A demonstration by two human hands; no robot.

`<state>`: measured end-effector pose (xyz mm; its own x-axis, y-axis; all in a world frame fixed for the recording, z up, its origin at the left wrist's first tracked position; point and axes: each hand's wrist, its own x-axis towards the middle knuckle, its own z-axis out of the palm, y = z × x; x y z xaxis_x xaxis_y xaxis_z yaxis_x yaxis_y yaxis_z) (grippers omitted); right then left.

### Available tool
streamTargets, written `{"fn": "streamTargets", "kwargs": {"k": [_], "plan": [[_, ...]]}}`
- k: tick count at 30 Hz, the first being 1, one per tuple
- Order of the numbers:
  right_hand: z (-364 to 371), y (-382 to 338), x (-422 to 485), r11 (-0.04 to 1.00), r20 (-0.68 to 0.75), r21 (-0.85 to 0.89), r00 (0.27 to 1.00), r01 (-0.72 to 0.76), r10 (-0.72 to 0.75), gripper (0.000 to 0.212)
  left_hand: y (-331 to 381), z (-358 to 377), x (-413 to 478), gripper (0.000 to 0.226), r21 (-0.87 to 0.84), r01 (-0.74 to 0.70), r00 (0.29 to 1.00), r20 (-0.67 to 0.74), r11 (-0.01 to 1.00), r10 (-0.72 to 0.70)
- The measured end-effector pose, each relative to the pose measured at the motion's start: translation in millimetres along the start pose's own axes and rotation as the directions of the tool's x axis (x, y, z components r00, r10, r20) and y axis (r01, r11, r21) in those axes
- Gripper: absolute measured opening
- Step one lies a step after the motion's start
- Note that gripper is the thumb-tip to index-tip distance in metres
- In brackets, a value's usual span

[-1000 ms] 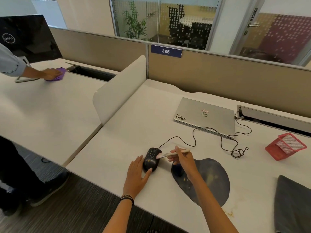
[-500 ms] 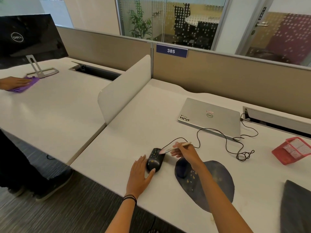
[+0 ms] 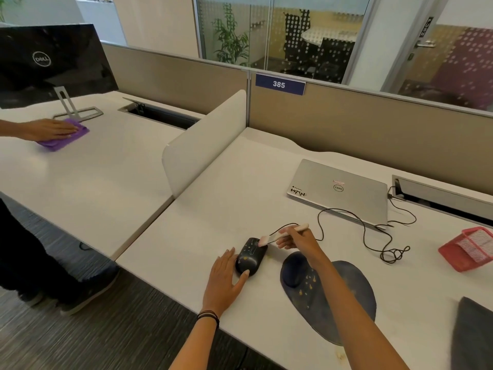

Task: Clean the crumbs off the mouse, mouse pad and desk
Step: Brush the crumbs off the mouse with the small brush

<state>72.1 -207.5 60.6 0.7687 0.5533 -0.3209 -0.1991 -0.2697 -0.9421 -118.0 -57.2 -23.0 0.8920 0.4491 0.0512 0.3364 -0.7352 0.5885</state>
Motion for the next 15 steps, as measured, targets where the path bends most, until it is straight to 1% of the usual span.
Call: {"fn": "streamTargets", "kwargs": {"k": [2, 6, 9, 13, 15], "plan": [[-0.6, 1.8, 0.9, 1.000, 0.008, 0.009, 1.000, -0.011, 0.011, 0.026, -0.6, 0.1, 0.1, 0.061, 0.002, 0.000, 1.000, 0.004, 1.000, 0.000], [-0.1, 3.1, 1.9, 0.999, -0.034, 0.030, 0.999, -0.018, 0.019, 0.025, -0.5, 0.3, 0.1, 0.060, -0.001, -0.002, 1.000, -0.002, 1.000, 0.002], [0.0, 4.6, 1.4, 0.998, -0.005, 0.037, 0.999, -0.042, 0.042, 0.026, -0.8, 0.3, 0.0, 0.060, 0.007, -0.004, 1.000, -0.001, 1.000, 0.004], [0.4, 5.2, -0.2, 0.998, -0.040, 0.050, 0.998, -0.037, 0.039, 0.024, -1.2, 0.1, 0.3, 0.060, 0.008, -0.009, 1.000, 0.000, 1.000, 0.009], [0.4, 5.4, -1.8, 0.998, -0.014, 0.038, 0.999, -0.046, 0.047, 0.024, -0.6, 0.1, -0.1, 0.060, 0.009, -0.010, 1.000, -0.002, 1.000, 0.010]]}}
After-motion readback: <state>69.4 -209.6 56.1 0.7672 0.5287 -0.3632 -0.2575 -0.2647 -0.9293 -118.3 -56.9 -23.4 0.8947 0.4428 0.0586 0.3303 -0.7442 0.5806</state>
